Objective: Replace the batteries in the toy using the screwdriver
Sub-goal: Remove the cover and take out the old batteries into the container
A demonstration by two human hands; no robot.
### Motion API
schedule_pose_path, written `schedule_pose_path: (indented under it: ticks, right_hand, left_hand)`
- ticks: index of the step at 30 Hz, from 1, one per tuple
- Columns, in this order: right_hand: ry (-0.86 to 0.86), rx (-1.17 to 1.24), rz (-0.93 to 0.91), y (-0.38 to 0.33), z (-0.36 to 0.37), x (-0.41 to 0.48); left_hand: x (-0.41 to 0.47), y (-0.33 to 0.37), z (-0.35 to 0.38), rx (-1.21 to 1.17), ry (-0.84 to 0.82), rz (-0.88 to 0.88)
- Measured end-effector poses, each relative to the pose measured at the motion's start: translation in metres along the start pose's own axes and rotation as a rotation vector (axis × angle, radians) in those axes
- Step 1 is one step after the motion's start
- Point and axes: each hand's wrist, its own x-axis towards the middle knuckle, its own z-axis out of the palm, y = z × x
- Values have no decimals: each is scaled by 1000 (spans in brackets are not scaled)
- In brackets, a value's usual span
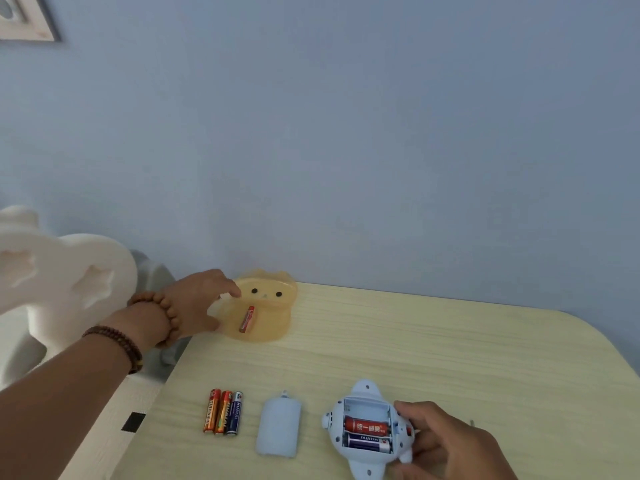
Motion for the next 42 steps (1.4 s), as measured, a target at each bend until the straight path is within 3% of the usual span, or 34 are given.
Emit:
schedule_pose_path:
  ticks: [3,4,8,12,16,22,27,34,42]
  right_hand:
    - [1,-47,-34,0,1,0]
    - [18,-62,-43,1,2,0]
    - [45,-129,-83,1,7,0]
    - [76,-186,-87,1,11,-2]
    - [71,-186,-72,-2,14,-3]
    - [89,-220,-44,-8,9,-2]
    - [33,-203,17,-24,5,-6]
    - [140,-371,13,-54,27,14]
    - [123,-325,97,-57,29,19]
  left_hand:
    - [-29,55,-15,-207,294,-40]
    - [-43,83,-18,-284,323,-26]
    - [-94,189,-5,-356,180,86]
    - [-103,224,18,-307,151,69]
    - [-104,225,27,-332,149,61]
    - [-99,197,36,-646,-128,124]
    - [-95,190,48,-638,-32,205]
    - [-90,194,64,-644,38,219]
    - [-87,197,67,-577,48,213]
